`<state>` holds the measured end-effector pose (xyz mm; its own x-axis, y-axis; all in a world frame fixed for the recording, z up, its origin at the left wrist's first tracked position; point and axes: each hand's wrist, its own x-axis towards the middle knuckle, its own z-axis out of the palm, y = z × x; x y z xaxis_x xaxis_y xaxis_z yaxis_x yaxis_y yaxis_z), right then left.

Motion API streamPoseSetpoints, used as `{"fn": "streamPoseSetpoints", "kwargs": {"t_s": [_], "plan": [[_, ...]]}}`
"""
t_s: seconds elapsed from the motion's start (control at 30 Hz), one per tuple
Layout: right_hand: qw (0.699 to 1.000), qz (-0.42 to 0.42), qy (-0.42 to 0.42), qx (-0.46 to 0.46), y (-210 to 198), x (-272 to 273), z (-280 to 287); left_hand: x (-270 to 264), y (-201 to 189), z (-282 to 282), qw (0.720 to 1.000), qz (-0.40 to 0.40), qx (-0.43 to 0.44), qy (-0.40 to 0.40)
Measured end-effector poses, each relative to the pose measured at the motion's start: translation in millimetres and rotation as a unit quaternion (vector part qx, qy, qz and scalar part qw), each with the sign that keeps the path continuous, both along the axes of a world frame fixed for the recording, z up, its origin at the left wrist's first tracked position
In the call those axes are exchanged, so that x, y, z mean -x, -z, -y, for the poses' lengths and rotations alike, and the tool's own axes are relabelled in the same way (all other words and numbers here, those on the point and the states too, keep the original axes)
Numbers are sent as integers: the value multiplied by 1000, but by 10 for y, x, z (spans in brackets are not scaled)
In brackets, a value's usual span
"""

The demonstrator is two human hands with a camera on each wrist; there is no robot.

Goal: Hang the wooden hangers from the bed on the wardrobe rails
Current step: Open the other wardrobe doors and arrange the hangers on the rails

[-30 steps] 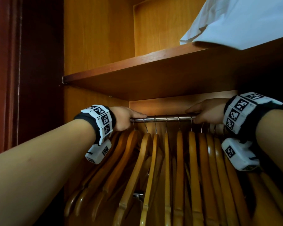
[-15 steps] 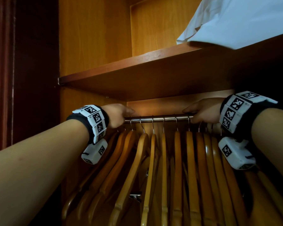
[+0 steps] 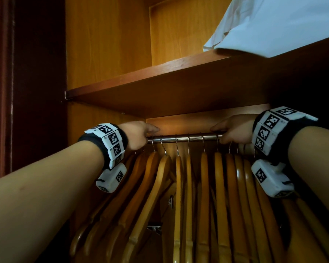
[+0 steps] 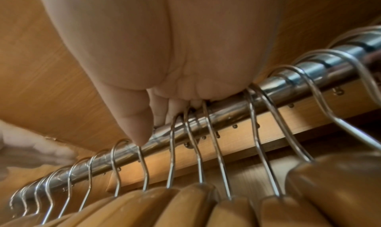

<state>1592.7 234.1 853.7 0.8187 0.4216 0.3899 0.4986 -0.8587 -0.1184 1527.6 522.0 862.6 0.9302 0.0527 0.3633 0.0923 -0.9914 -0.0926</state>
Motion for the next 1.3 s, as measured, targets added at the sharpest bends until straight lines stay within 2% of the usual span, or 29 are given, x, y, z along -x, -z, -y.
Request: {"fn": "streamPoseSetpoints", "kwargs": {"t_s": [0.27,0.63,1.3], "plan": [[1000,0,2,7,-2,16,-8,3,65,228,997,-7,-10,73],[1000,2,4,7,8,65,-13,12,62,343,998,-6,-32,49],[1000,2,13,2,19,152,-25,60,71,325,998,5,10,67]]}}
